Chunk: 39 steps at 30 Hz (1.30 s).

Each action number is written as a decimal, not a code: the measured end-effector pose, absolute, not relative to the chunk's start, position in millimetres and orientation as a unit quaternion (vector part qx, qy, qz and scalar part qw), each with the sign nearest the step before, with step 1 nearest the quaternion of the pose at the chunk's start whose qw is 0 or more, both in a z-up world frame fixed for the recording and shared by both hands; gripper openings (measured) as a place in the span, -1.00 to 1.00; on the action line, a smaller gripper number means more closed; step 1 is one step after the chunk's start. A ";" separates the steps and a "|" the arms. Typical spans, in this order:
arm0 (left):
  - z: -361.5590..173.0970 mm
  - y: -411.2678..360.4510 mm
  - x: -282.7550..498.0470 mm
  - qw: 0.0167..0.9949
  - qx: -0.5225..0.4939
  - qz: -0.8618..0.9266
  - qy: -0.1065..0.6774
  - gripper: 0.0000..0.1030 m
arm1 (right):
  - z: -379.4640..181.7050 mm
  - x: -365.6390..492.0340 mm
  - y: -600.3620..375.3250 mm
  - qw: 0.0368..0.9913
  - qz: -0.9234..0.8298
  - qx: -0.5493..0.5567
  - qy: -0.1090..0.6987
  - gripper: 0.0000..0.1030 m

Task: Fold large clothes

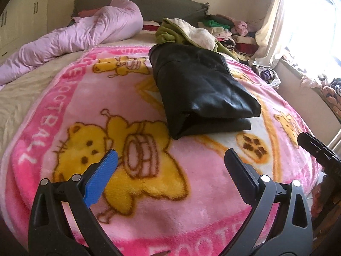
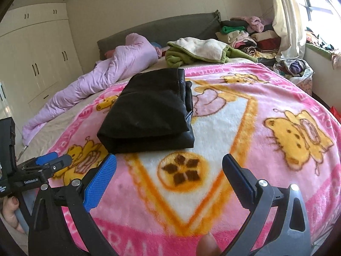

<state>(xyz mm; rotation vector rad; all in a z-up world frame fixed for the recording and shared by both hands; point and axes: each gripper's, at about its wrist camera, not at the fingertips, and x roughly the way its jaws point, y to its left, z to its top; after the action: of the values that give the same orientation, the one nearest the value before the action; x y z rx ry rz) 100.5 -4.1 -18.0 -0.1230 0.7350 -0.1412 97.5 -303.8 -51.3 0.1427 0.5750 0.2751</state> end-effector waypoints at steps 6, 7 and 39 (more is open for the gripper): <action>-17.0 -3.2 100.1 0.930 -0.059 -0.062 0.357 0.82 | -52.8 98.5 -302.3 0.945 0.138 0.066 0.288 0.92; -16.9 -2.0 99.8 0.930 -0.060 -0.063 0.356 0.82 | -54.0 99.1 -300.9 0.944 0.139 0.064 0.291 0.92; -15.9 4.4 97.3 0.932 -0.054 -0.055 0.354 0.82 | -55.2 100.4 -290.8 0.944 0.151 0.039 0.291 0.92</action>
<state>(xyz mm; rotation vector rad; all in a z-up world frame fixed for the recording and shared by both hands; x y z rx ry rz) 97.3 4.4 -15.9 -0.1100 0.7237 -0.1116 100.4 -290.8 -55.2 0.0804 0.5942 0.3072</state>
